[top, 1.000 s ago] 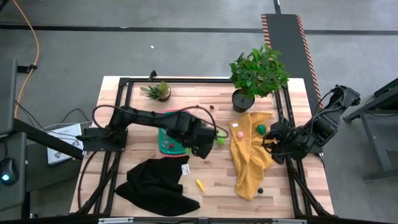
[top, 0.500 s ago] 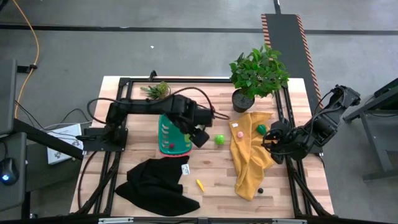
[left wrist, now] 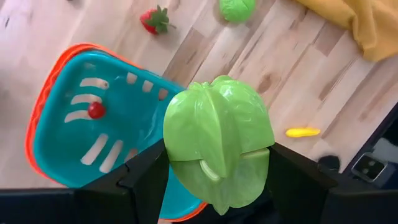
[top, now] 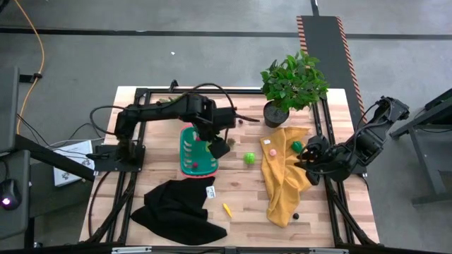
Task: Pick and placing Produce into tupperware
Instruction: Put the green starfruit in the green basket
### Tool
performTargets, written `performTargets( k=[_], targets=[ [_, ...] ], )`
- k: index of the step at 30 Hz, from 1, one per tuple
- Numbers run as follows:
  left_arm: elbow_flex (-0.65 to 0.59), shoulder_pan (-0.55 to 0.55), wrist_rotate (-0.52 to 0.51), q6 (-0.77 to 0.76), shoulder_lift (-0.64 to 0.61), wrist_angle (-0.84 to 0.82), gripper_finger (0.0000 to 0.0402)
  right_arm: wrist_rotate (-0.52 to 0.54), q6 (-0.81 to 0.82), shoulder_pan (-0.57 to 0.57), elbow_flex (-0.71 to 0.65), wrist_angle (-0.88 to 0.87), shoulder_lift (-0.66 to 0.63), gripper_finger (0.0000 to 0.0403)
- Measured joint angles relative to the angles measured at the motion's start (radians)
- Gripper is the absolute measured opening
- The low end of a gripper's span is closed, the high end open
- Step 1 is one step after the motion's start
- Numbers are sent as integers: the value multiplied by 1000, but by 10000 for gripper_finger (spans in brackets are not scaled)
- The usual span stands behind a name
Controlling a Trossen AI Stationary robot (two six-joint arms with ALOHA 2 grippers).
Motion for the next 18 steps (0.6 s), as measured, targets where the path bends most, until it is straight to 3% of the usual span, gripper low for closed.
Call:
performTargets(
  k=[18],
  targets=[
    [-446, 0, -23, 105, -283, -2, 229, 67, 92, -61, -1, 24, 0, 138]
  ],
)
